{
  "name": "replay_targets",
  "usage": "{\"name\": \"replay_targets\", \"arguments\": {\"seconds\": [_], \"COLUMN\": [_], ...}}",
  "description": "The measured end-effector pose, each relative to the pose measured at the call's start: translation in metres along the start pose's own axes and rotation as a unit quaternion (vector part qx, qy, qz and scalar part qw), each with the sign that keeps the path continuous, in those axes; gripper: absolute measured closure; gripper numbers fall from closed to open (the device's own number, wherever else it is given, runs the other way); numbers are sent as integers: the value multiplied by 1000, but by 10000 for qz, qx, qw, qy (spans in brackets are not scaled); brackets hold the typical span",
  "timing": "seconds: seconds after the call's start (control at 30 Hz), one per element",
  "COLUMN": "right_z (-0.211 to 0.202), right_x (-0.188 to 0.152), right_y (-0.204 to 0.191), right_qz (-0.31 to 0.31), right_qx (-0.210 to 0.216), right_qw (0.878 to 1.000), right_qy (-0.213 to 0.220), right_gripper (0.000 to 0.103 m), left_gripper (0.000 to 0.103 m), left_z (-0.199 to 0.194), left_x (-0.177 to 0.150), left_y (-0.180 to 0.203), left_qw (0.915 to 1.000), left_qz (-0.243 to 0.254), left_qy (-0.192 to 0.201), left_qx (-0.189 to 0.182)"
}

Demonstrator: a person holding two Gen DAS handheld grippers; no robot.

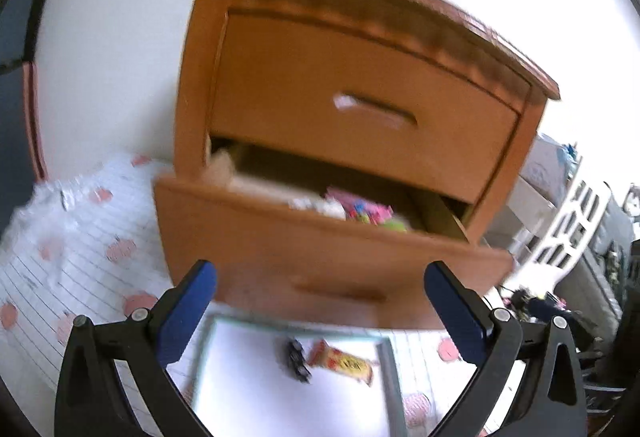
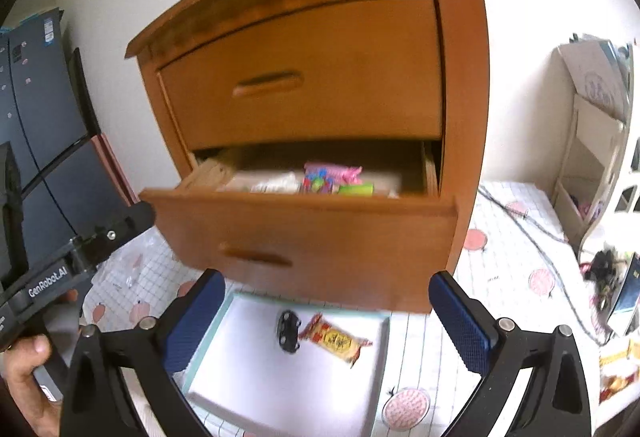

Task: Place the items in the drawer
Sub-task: 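Withdraw both open tools from the drawer back toward the tray, then grasp the black toy car with the left tool while the right tool grasps the snack bar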

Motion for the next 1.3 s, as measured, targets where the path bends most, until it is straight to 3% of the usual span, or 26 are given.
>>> {"name": "replay_targets", "arguments": {"seconds": [0.07,0.33,0.5,0.6,0.7,1.0,1.1,1.23,1.3], "right_z": [7,67,100,114,124,172,188,205,211], "right_x": [-16,-80,-116,-130,-130,-112,-112,-117,-119], "right_y": [-1,5,0,-4,-11,-42,-51,-61,-64], "right_qz": [-36,221,12,-123,-319,-1285,-1638,-2043,-2216], "right_qx": [-10,-61,-126,-162,-174,-322,-376,-383,-400], "right_qw": [9999,9945,9886,9859,9854,9795,9734,9643,9602], "right_qy": [-123,-1021,-1503,-1663,-1661,-1521,-1556,-1641,-1651], "right_gripper": [0,0,0,0,1,14,19,23,23], "left_gripper": [0,0,0,0,0,2,14,15,20], "left_z": [8,52,78,86,97,143,155,167,171], "left_x": [-17,-83,-119,-133,-135,-130,-134,-138,-139], "left_y": [-5,-36,-57,-70,-75,-74,-78,-84,-85], "left_qw": [9997,9949,9843,9792,9756,9735,9697,9664,9649], "left_qz": [-114,-404,-635,-816,-949,-662,-642,-670,-672], "left_qy": [-182,-876,-1586,-1778,-1903,-2073,-2241,-2355,-2408], "left_qx": [-84,308,433,545,553,698,734,778,800]}}
Point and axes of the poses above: each gripper's, at about its wrist camera, not at the fingertips, and z roughly the way its jaws point, y to its right, x to its top, the point moved 1 cm from there along z, roughly the way its jaws point, and after that the axes turned 13 degrees about -x, right-handed, at the moved point
